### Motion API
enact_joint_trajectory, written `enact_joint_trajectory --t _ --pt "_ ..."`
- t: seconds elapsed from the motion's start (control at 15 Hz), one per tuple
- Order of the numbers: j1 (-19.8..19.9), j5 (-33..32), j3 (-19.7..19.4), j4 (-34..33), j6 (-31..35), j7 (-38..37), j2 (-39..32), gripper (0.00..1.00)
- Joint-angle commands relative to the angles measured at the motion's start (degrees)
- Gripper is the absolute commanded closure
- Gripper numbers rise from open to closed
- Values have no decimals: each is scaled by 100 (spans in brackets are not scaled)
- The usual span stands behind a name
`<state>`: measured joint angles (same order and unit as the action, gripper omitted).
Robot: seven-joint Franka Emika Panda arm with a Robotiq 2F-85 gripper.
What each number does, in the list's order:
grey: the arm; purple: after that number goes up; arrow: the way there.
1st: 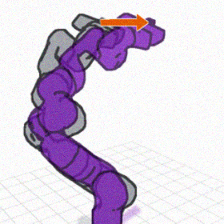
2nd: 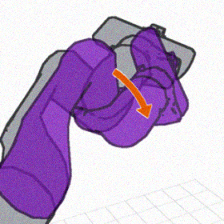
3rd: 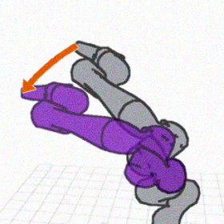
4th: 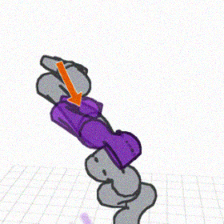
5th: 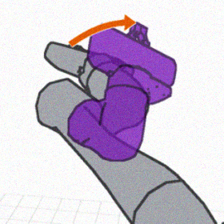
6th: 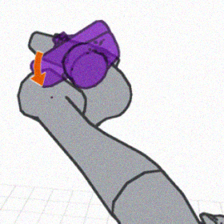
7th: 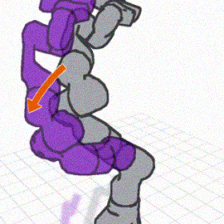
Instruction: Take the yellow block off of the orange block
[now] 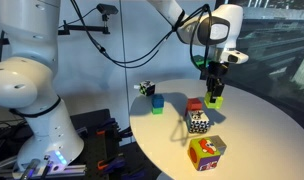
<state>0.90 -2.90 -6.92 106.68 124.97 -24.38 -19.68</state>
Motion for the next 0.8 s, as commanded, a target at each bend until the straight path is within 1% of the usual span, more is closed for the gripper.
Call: enact_joint_trajectory --t 0.0,0.33,0.4,0.47,0.6,0.67,0.73 --pt "15 28 -70 -254 170 -209 -268 69" --pt "-33 -39 -169 -249 469 -358 -469 69" --pt "-46 -53 -179 -223 506 -362 -470 19" --pt "-52 -55 -184 -210 531 -362 -477 17" --pt "-63 -52 -181 -184 561 -347 -461 3" --pt "-69 -51 -179 -173 567 -343 -449 0" --pt "-68 -32 -165 -145 549 -314 -413 0"
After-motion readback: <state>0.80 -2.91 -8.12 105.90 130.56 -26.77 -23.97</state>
